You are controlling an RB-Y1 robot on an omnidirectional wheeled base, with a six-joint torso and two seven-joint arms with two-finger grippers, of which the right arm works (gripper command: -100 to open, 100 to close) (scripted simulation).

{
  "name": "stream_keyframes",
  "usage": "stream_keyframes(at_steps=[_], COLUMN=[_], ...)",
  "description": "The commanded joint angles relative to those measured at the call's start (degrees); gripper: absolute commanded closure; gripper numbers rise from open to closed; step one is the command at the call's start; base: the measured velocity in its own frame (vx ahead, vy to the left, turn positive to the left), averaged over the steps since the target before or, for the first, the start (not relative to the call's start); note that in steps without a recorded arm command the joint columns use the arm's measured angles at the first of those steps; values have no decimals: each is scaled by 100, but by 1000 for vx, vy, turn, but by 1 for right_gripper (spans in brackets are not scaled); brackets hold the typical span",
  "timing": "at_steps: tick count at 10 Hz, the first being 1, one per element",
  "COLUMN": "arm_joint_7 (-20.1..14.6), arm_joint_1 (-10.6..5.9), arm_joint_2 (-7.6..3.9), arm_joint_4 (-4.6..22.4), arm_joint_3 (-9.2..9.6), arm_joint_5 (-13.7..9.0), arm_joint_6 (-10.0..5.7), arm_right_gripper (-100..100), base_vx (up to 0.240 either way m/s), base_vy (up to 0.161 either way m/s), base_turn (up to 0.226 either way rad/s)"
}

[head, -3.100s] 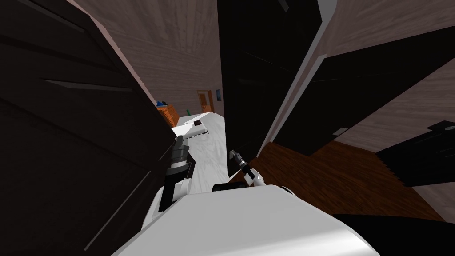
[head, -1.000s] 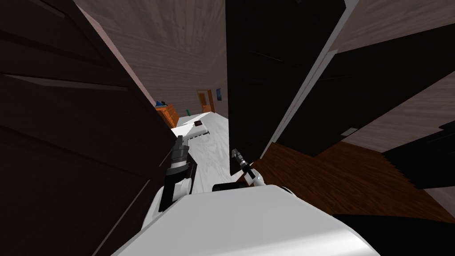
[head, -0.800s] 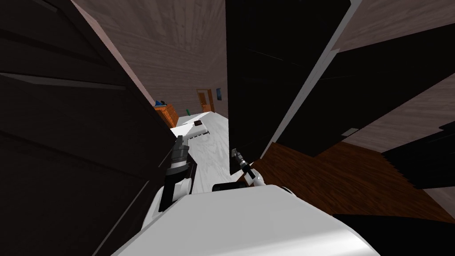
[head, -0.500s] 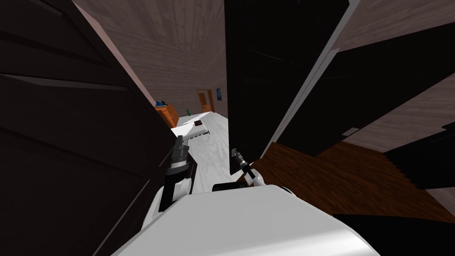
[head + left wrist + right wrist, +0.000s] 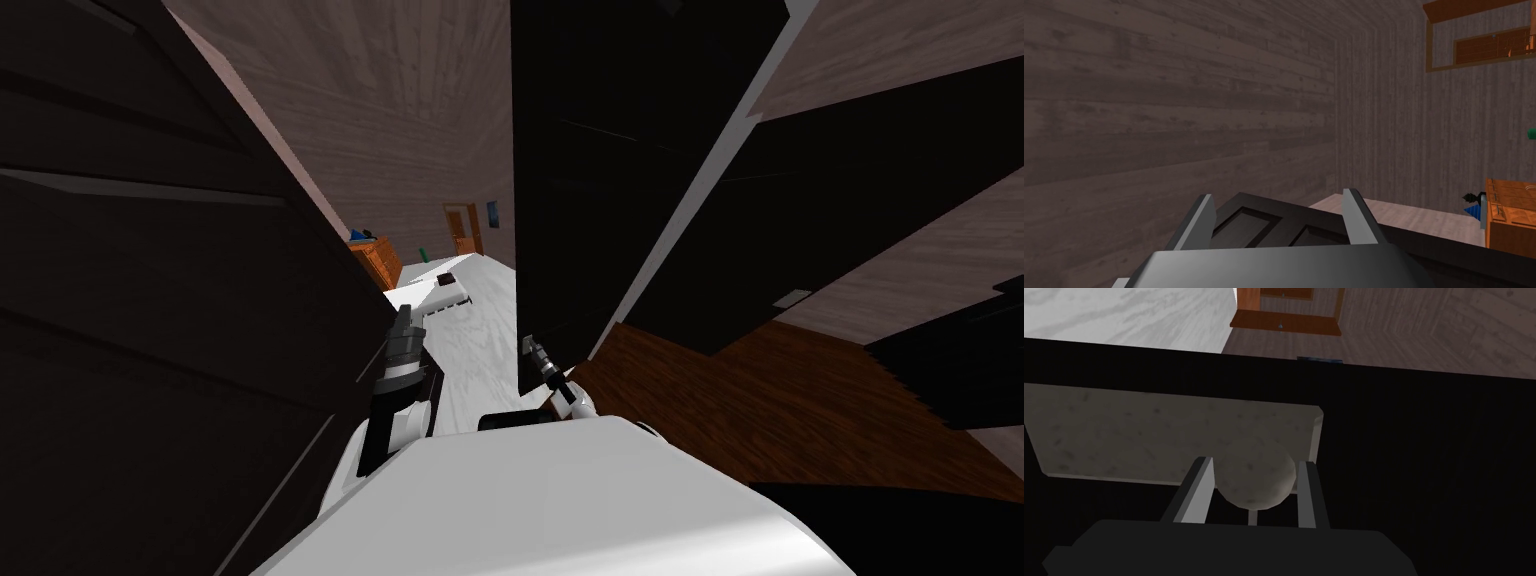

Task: Push the door open

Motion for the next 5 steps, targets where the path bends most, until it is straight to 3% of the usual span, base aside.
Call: stream_keyframes(at_steps=[1,4,5], arm_joint_7=[49,145,145], arm_joint_1=[-45,-48,-48], arm_joint_2=[-82,-126,-126], arm_joint_4=[-33,-37,-37], arm_joint_3=[-109,-225,-225], arm_joint_5=[-70,-149,-149], arm_joint_6=[8,29,29], arm_right_gripper=[100,100,100], base_vx=[139,150,85], base_vy=[37,84,9], base_turn=[-20,-63,-22])
